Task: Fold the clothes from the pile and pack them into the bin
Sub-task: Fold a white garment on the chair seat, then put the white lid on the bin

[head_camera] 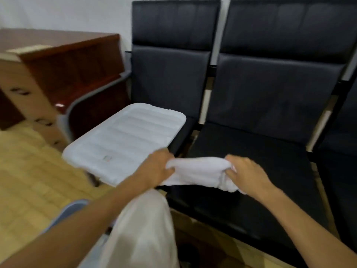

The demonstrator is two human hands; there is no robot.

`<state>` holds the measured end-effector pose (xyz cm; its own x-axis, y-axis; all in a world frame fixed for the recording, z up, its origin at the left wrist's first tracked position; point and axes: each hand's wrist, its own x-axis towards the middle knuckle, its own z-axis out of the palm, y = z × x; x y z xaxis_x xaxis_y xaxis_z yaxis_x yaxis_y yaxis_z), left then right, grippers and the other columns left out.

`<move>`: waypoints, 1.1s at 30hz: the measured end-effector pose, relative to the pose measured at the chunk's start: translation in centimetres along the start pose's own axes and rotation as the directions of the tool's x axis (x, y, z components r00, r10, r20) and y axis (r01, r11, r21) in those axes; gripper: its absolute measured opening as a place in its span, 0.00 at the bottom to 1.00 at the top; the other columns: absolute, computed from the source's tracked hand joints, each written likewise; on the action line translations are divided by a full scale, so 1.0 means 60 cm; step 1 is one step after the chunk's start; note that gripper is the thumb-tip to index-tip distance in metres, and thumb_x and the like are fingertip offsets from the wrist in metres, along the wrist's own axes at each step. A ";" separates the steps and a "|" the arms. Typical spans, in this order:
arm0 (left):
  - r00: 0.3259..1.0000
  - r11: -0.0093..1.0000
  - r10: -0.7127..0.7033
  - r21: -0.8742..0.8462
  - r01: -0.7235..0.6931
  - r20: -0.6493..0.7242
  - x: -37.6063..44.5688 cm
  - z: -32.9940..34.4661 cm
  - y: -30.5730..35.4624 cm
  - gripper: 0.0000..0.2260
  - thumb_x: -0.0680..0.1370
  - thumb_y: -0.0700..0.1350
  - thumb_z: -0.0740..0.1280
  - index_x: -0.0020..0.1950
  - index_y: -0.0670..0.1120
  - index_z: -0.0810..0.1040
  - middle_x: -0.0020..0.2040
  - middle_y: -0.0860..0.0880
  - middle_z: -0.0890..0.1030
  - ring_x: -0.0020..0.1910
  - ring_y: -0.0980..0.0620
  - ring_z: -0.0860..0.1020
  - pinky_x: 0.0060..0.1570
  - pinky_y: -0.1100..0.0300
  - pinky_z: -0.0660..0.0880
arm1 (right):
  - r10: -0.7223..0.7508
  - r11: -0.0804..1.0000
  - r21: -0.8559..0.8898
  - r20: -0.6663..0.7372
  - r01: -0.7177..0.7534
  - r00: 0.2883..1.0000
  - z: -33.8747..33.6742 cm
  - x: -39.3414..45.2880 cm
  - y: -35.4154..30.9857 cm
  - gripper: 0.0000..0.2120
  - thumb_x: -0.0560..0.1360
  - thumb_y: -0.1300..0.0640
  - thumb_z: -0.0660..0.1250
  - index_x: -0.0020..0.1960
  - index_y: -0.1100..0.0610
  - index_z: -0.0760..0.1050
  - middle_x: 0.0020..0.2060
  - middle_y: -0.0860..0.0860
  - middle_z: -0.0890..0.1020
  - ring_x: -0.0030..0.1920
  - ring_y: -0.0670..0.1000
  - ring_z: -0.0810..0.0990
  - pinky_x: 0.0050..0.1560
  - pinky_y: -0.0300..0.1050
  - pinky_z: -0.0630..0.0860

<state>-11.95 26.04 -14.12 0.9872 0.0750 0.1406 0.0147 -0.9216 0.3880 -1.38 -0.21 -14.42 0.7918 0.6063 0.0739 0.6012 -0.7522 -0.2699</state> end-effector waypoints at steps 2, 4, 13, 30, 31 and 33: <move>0.996 1.000 -0.006 0.014 0.007 -0.084 -0.047 -0.082 -0.052 0.20 0.66 0.55 0.55 0.37 0.41 0.79 0.36 0.47 0.73 0.39 0.41 0.78 0.38 0.58 0.64 | -0.088 0.993 0.078 -0.016 0.089 0.996 -0.025 0.033 -0.086 0.04 0.79 0.55 0.61 0.44 0.51 0.70 0.42 0.49 0.79 0.42 0.54 0.78 0.36 0.48 0.69; 0.988 0.997 -0.023 0.068 0.034 -0.155 -0.104 -0.155 -0.098 0.19 0.67 0.53 0.55 0.37 0.41 0.80 0.36 0.45 0.76 0.37 0.43 0.77 0.37 0.57 0.67 | -0.188 0.972 0.145 0.001 0.186 0.982 -0.043 0.067 -0.175 0.05 0.79 0.55 0.60 0.45 0.49 0.73 0.42 0.48 0.79 0.41 0.51 0.78 0.36 0.47 0.72; 0.853 0.872 -0.483 -0.189 0.451 -0.197 -0.482 -0.234 -0.262 0.05 0.68 0.42 0.62 0.40 0.53 0.70 0.35 0.57 0.75 0.33 0.58 0.72 0.31 0.64 0.65 | -0.668 0.744 0.344 0.369 0.573 0.646 0.083 0.162 -0.532 0.09 0.79 0.62 0.60 0.51 0.55 0.79 0.49 0.52 0.82 0.51 0.55 0.79 0.52 0.54 0.76; 0.682 0.670 -0.723 -0.132 0.731 0.110 -0.712 -0.023 -0.362 0.11 0.71 0.49 0.71 0.44 0.58 0.68 0.44 0.60 0.74 0.41 0.59 0.73 0.39 0.62 0.71 | -0.610 0.733 0.291 0.680 0.615 0.406 0.348 0.081 -0.629 0.16 0.80 0.58 0.61 0.64 0.44 0.76 0.57 0.48 0.79 0.56 0.53 0.78 0.55 0.49 0.77; 0.684 0.683 -0.698 -0.091 0.725 0.212 -0.718 -0.006 -0.359 0.16 0.69 0.56 0.71 0.50 0.61 0.67 0.50 0.61 0.73 0.46 0.60 0.72 0.45 0.62 0.73 | -0.582 0.705 0.211 0.718 0.678 0.382 0.357 0.075 -0.613 0.18 0.79 0.55 0.62 0.67 0.43 0.73 0.63 0.47 0.77 0.63 0.53 0.75 0.63 0.51 0.73; 0.670 0.695 -0.655 -0.070 0.716 0.351 -0.729 0.027 -0.358 0.29 0.66 0.67 0.70 0.63 0.66 0.61 0.60 0.66 0.66 0.56 0.60 0.71 0.55 0.60 0.74 | -0.572 0.621 0.045 0.708 0.782 0.414 0.371 0.077 -0.587 0.22 0.78 0.51 0.64 0.72 0.45 0.69 0.69 0.46 0.71 0.70 0.52 0.68 0.70 0.50 0.62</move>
<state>-55.21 41.94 -30.09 0.7071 0.5199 -0.4793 0.7058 -0.5599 0.4340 -21.28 34.83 -25.92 -0.0927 0.8639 -0.4950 0.9881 0.0185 -0.1527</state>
